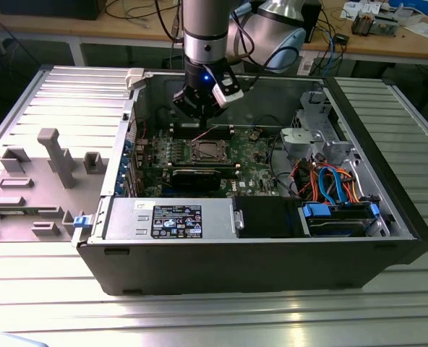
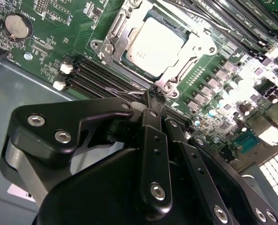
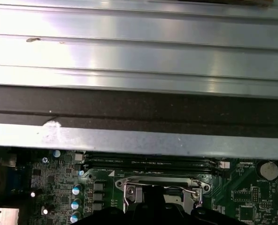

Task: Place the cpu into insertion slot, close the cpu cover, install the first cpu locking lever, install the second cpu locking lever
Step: 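Install the first cpu locking lever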

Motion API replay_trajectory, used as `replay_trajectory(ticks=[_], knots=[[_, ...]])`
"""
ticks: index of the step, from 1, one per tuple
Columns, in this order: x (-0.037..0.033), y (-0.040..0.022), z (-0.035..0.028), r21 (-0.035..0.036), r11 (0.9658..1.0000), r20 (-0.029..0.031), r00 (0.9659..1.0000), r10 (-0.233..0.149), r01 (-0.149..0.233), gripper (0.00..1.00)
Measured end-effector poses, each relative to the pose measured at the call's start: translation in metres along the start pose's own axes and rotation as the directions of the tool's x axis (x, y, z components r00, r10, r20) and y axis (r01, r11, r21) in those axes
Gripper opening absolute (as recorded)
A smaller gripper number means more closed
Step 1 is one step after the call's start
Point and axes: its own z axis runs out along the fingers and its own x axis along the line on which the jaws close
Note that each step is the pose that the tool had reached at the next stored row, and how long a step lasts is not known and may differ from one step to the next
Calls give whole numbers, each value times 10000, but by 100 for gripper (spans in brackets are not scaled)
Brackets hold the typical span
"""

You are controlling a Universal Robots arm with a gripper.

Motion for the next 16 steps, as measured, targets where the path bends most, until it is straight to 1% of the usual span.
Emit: replay_trajectory(ticks=[5,10,16], knots=[[-26,23,36,-1,10000,-6,10000,38,-38,11],[-66,48,64,-1,10000,-11,10000,51,-51,11],[-102,55,83,0,10000,-20,10000,72,-72,11]])
